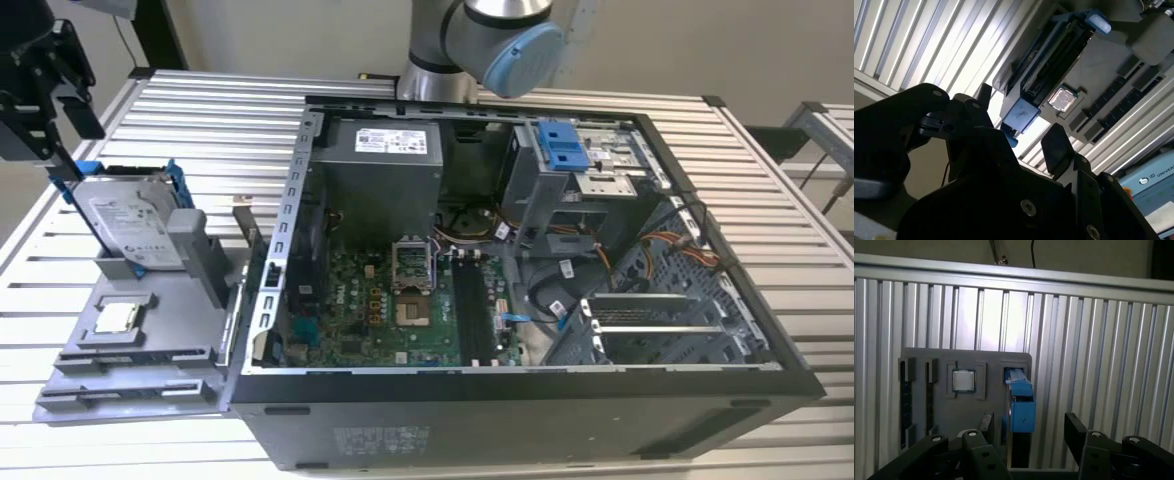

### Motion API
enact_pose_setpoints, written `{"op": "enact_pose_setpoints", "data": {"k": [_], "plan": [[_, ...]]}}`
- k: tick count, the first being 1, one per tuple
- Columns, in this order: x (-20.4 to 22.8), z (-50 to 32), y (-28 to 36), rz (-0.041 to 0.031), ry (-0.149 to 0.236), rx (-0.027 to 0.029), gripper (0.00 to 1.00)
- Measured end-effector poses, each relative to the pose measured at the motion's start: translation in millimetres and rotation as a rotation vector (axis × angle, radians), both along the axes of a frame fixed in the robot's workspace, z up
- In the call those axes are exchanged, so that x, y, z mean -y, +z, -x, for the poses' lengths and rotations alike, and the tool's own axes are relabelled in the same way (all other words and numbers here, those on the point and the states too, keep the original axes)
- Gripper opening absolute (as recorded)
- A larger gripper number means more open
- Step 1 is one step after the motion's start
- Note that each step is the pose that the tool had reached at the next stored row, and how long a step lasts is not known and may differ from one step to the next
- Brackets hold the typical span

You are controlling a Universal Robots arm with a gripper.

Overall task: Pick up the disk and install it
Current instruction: 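Pick up the disk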

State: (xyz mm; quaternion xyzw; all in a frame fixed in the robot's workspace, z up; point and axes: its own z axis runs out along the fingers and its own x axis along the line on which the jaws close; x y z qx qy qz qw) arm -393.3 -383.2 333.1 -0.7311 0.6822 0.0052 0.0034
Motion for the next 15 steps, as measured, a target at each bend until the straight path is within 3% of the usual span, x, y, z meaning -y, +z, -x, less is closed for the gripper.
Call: {"op": "enact_pose_setpoints", "data": {"k": [15], "plan": [[0.0,2.9,-26.0,0.0001,0.0,0.0,1.0]]}}
